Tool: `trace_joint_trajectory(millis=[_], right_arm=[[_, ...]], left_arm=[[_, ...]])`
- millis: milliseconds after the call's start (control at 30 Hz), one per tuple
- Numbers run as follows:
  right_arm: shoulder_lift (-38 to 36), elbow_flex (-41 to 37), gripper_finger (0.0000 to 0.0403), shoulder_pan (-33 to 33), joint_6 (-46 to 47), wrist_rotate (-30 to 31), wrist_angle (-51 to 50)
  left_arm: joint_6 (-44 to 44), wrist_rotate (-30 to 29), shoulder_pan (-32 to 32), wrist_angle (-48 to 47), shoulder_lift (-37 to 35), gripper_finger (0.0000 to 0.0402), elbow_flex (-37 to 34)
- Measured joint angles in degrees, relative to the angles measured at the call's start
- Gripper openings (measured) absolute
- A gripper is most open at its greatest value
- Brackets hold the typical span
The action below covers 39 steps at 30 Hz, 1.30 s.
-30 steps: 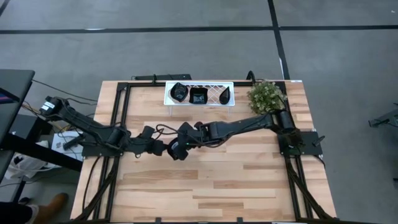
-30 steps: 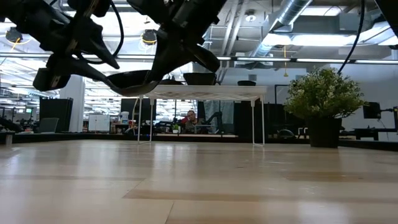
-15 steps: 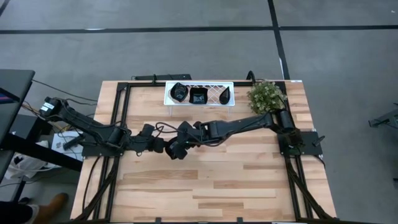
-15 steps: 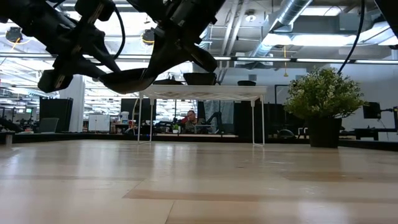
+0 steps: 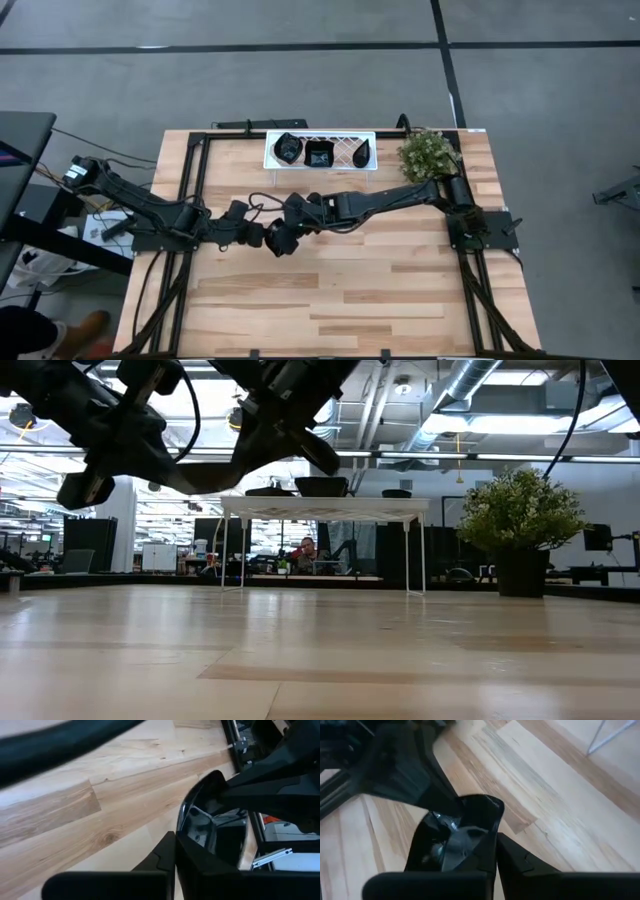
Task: Pick & Place Mini shaped plates
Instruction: Stack the leaf-shaped plate on top of the leaf-shaped plate on the shelf
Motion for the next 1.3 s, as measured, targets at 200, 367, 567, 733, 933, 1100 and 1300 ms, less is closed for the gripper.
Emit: trace_joint_trajectory(millis=[200,367,567,733,933,1100,1300], right_arm=[[-0.3,0.0,0.004,-0.6,-2.8,-0.7,-0.4],[-0.3,0.0,0.0082,-1.2,-4.0,-3.5,-0.7],[-1.3,0.0,0.0118,-1.8,-4.1,-3.5,-3.1],[-3.3,0.0,0.0129,-2.4,-7.2,-2.0,-6.3],[-6.4,0.0,0.0122,-2.4,-16.7,0.7,-16.0],[-7.2,0.0,0.0111,-2.3,-20.1,3.0,-26.9],[-7.2,-3.0,0.0108,-1.6,-20.2,5.6,-30.2]], left_arm=[[0.0,1.5,0.0,-0.2,0.0,0.0006,0.0],[0.0,2.0,0.1,-0.8,0.0,0.0006,0.0],[0.1,3.1,0.1,-4.3,0.0,0.0006,0.0],[0.0,4.0,0.1,-7.0,0.0,0.0006,0.0],[0.9,4.0,0.1,-7.6,-0.1,0.0005,0.0],[1.1,4.0,0.1,-7.6,-0.6,0.0005,0.0],[1.1,3.7,0.1,-6.1,-2.3,0.0005,0.0]])
